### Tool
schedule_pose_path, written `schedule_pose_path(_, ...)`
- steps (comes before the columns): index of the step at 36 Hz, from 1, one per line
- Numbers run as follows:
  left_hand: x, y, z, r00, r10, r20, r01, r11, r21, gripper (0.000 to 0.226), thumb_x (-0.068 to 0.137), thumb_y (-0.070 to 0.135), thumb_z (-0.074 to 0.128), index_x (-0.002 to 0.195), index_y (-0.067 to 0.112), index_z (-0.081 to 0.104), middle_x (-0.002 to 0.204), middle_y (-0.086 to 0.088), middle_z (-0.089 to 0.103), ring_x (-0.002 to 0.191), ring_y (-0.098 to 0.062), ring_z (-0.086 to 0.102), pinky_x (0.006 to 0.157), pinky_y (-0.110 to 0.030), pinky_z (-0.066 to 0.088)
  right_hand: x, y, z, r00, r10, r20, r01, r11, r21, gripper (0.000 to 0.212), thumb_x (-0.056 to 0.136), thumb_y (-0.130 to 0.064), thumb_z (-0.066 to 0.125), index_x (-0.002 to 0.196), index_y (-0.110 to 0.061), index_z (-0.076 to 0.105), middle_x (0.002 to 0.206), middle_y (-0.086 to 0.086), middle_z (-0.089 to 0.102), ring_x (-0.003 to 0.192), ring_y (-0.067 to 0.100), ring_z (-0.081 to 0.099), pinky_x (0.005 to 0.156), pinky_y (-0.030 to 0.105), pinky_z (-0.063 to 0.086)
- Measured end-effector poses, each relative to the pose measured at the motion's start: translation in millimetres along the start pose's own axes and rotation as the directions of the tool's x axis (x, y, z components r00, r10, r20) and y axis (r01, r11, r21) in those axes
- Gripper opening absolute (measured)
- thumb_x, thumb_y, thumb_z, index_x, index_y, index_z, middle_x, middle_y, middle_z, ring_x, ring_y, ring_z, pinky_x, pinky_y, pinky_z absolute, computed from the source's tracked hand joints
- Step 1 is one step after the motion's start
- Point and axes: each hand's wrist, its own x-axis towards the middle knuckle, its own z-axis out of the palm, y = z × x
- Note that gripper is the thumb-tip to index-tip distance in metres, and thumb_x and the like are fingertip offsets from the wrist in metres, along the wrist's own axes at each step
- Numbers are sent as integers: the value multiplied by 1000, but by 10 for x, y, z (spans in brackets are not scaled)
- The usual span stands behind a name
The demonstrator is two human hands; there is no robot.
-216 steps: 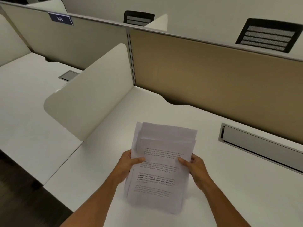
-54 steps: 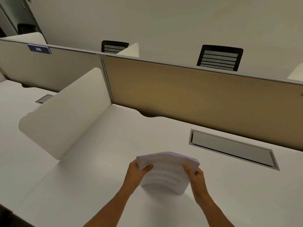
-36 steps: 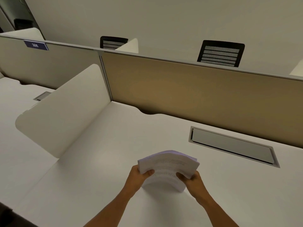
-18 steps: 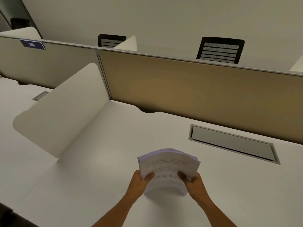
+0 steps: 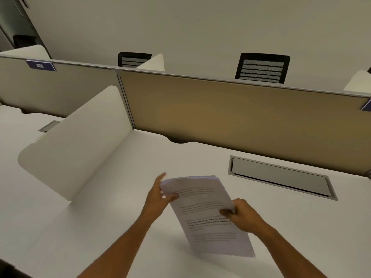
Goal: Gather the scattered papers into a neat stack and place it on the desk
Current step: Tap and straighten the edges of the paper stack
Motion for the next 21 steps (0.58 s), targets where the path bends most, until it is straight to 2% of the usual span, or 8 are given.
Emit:
schedule_pose_path(3,106,145,-42,972,222,-73,-170,888,427,131,61,58,84,154,35,-5,166,8,-8,152,-13,-3,115,-34,10,-53,-115,-174,998,5,66,4,990,-142,20,94,-30,61,107,-27,75,99,-8,78,81,10,74,70,24,63)
schedule_pose_path(5,169,266,-52,923,369,105,-367,770,522,132,58,72,77,152,43,-10,164,12,-19,151,-10,-20,115,-33,-3,-90,-197,-236,994,22,103,8,960,-279,21,93,-32,59,108,-29,73,101,-10,77,79,9,73,66,20,60)
schedule_pose_path(7,191,372,3,885,279,373,-437,774,459,110,63,72,74,148,56,7,166,16,-5,151,-4,-10,120,-41,4,-109,-270,-254,994,14,112,34,909,-416,24,92,-33,57,110,-29,72,102,-8,77,79,10,71,63,19,56)
schedule_pose_path(10,115,464,163,819,62,571,-322,873,367,55,78,51,73,124,65,46,144,29,46,128,7,45,110,-37,42,-126,-355,-226,995,2,95,48,852,-522,27,90,-31,56,113,-27,70,101,-5,76,78,12,70,65,24,57)
schedule_pose_path(12,42,452,273,823,54,566,-274,910,310,26,85,35,69,107,49,68,109,28,68,94,8,64,87,-21,53,-137,-374,-211,998,0,63,36,827,-561,28,89,-30,55,113,-26,70,99,-3,75,77,14,69,67,27,58)
schedule_pose_path(14,-24,404,349,862,49,504,-196,950,243,13,84,25,67,92,24,76,82,12,73,70,3,63,68,-20,50,-147,-345,-208,999,1,35,19,817,-577,28,89,-29,55,112,-25,71,99,-2,76,78,16,71,72,31,61)
schedule_pose_path(17,-119,324,392,921,23,389,-99,979,177,21,78,28,66,90,14,77,81,-8,76,64,0,64,60,-19,49,-190,-266,-208,1000,-1,0,1,861,-509,27,90,-36,55,110,-28,72,99,-4,78,71,12,70,65,25,60)
schedule_pose_path(21,-226,161,395,958,-52,283,26,995,94,9,79,30,71,84,29,78,75,6,78,64,-1,70,58,-15,52,-294,-129,-258,996,12,-86,-44,923,-382,30,88,-56,54,95,-34,74,84,-10,76,65,7,69,58,19,54)
